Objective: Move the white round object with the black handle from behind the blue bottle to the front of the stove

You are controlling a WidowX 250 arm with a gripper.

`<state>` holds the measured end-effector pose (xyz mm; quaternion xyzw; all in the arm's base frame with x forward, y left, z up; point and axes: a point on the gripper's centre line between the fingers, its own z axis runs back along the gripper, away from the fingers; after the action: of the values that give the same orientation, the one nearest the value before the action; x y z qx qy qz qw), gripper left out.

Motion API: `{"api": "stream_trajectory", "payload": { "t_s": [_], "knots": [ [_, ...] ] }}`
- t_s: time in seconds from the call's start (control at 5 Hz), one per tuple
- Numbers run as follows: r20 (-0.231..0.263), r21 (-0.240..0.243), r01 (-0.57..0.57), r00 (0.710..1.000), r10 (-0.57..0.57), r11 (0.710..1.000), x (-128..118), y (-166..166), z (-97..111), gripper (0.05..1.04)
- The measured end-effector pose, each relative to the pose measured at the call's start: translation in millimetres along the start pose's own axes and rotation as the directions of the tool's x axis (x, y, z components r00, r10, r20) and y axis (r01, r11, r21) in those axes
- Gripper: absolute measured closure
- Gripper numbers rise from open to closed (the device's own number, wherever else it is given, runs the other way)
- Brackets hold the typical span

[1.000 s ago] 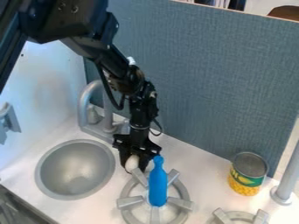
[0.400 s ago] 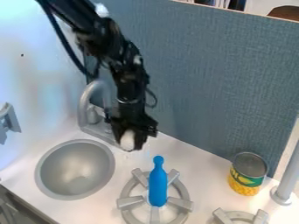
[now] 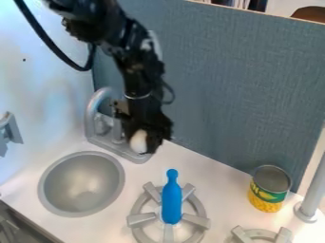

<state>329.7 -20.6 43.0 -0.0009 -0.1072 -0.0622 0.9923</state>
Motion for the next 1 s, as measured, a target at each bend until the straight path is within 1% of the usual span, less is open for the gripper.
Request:
{"api": "stream_trajectory", "payload": {
  "t_s": [0.2, 0.4, 0.6, 0.8, 1.0],
  "knots": [
    [0.031, -0.039, 0.104, 0.994, -0.103, 0.994, -10.0, -26.9, 17.2, 0.469],
    [0.035, -0.116, 0.262, 0.965, -0.259, 0.958, -22.5, -62.6, 18.1, 0.469],
    [0.024, -0.155, 0.351, 0.936, -0.352, 0.924, -38.9, -85.3, 19.4, 0.469],
    [-0.041, -0.179, 0.379, 0.919, -0.392, 0.908, -52.0, -98.7, 10.2, 0.470],
    [-0.133, -0.161, 0.378, 0.907, -0.400, 0.912, -64.5, -96.8, -16.7, 0.470]
  ]
}}
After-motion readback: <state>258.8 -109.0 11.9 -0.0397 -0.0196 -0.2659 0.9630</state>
